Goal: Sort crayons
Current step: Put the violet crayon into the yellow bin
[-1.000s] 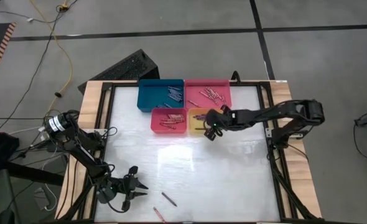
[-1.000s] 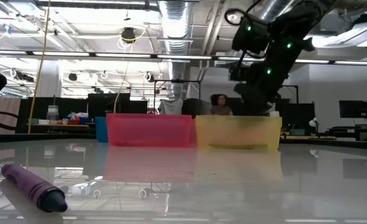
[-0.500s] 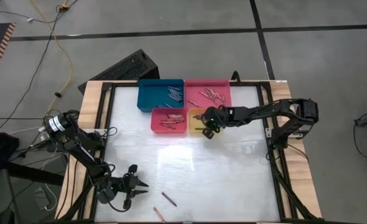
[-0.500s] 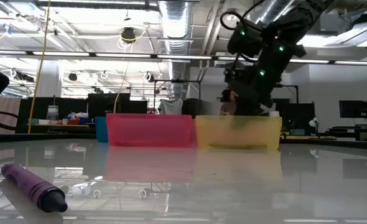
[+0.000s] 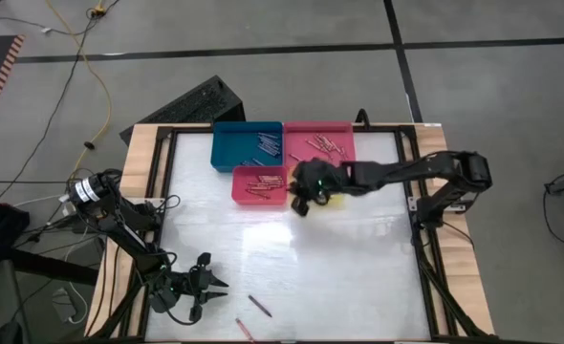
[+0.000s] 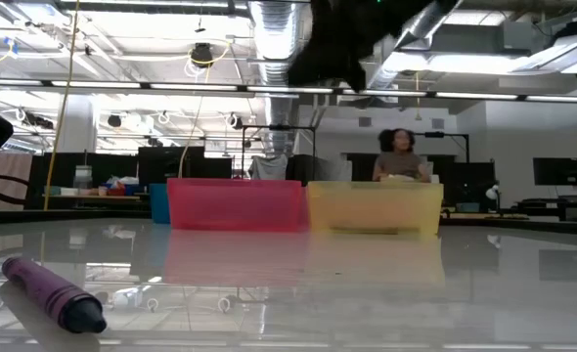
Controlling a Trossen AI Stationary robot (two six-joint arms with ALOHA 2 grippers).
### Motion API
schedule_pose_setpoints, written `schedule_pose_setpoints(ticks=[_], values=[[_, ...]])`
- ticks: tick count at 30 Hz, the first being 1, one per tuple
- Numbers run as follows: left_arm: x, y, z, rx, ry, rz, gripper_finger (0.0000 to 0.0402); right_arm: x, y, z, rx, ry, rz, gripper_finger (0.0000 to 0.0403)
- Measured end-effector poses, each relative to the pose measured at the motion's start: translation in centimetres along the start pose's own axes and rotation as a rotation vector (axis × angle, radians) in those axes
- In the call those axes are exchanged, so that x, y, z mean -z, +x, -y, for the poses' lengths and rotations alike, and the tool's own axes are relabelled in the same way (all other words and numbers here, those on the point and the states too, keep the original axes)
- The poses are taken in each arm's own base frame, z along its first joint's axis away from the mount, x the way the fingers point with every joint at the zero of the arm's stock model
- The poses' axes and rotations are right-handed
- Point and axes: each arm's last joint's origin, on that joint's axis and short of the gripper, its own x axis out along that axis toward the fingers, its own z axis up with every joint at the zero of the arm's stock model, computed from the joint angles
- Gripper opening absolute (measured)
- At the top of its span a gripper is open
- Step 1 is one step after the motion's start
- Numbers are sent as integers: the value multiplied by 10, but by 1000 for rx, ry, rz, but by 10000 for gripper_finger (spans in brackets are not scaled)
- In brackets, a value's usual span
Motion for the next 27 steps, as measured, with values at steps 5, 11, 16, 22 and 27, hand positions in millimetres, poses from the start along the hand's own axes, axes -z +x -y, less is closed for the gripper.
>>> schedule_pose_setpoints(ticks=[5,11,16,22,27], values=[[0,0,0,0,-4,0,94,-4,-19,-62,-205,-65,130,89],[0,0,0,0,-4,0,94,19,-31,-130,-369,-109,249,89],[0,0,0,3,-10,4,94,49,-20,-178,-432,-137,269,89],[-1,0,1,14,-25,-2,94,64,7,-231,-453,-173,233,89],[0,0,2,41,-37,-29,94,61,27,-264,-420,-226,146,89]])
